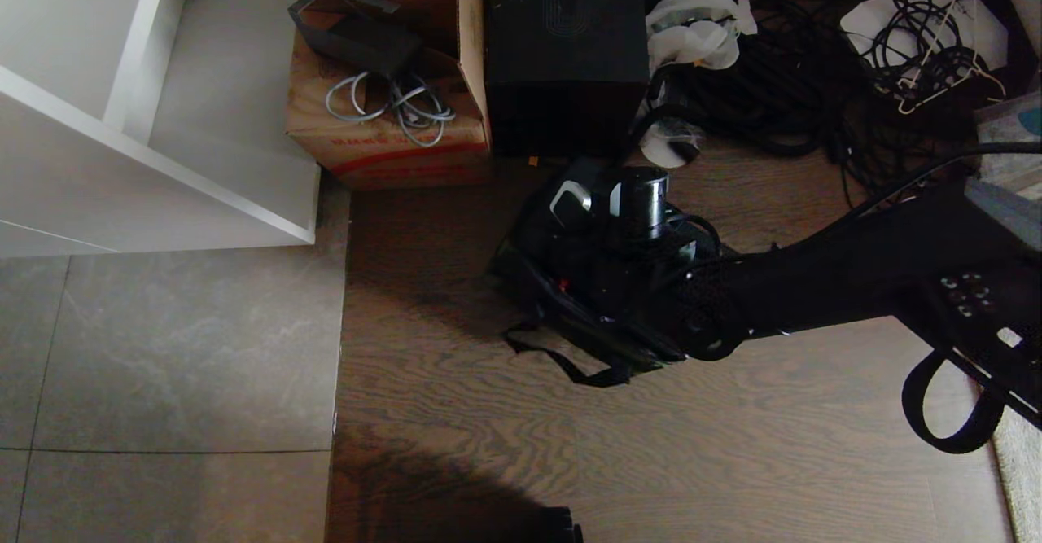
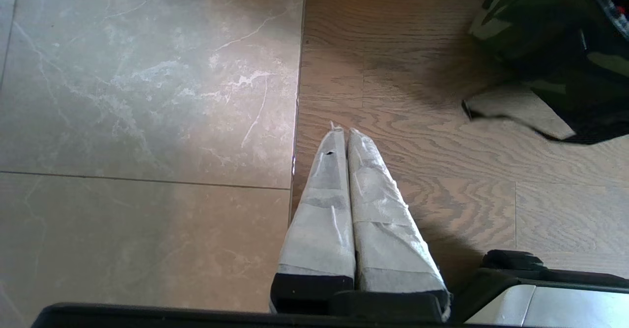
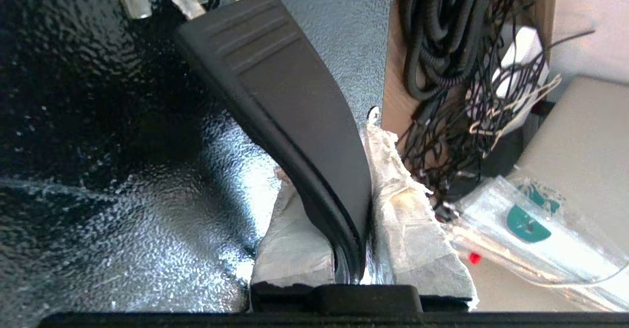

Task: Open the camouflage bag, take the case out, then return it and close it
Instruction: Grip the handle

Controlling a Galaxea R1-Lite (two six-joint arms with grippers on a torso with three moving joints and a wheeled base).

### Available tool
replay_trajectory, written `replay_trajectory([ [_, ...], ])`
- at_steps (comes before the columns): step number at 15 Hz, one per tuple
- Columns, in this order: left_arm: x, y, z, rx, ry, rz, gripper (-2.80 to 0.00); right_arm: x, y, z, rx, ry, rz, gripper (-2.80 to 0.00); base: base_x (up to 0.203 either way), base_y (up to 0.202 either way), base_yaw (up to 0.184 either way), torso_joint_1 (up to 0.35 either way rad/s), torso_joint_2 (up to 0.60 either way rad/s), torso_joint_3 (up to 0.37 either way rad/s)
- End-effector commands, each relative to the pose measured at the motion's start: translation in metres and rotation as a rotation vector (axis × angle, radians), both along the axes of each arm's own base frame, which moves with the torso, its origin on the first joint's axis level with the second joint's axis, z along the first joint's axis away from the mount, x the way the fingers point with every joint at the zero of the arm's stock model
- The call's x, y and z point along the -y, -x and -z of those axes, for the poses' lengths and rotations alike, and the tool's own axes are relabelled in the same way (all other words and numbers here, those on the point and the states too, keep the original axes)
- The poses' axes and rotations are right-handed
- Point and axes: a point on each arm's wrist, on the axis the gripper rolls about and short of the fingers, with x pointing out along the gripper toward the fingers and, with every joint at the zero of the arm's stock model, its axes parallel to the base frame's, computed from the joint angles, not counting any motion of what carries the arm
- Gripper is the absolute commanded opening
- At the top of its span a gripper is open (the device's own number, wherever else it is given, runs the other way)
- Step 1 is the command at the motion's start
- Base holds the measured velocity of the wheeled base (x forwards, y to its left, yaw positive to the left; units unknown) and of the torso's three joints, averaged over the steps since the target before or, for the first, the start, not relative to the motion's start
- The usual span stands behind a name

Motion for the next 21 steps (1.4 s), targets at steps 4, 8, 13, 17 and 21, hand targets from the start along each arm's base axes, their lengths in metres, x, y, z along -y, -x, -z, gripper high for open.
replay_trajectory([
  [4, 0.0, -0.001, 0.002, -0.008, 0.0, -0.001, -2.8, -0.013, 0.008, 0.007, -0.006, 0.007, -0.027, -2.8, 0.0, 0.0, 0.0, 0.0, 0.0, 0.0],
  [8, 0.0, -0.001, 0.002, -0.008, 0.0, -0.001, -2.8, -0.015, 0.009, 0.007, -0.003, 0.008, -0.032, -2.8, 0.0, 0.0, 0.0, 0.0, 0.0, 0.0],
  [13, 0.0, -0.001, 0.002, -0.007, -0.001, -0.001, -2.8, -0.021, 0.009, 0.01, -0.004, 0.01, -0.04, -2.8, 0.0, 0.0, 0.0, 0.0, 0.0, 0.0],
  [17, 0.0, 0.0, -0.001, 0.001, -0.036, 0.006, -2.8, -0.025, 0.011, 0.009, 0.0, 0.005, -0.048, -2.8, 0.0, 0.0, 0.0, 0.0, 0.0, 0.0],
  [21, 0.002, 0.013, -0.051, -0.084, -0.045, 0.101, -2.8, -0.026, 0.01, 0.005, 0.011, -0.003, -0.047, -2.8, 0.0, 0.0, 0.0, 0.0, 0.0, 0.0],
])
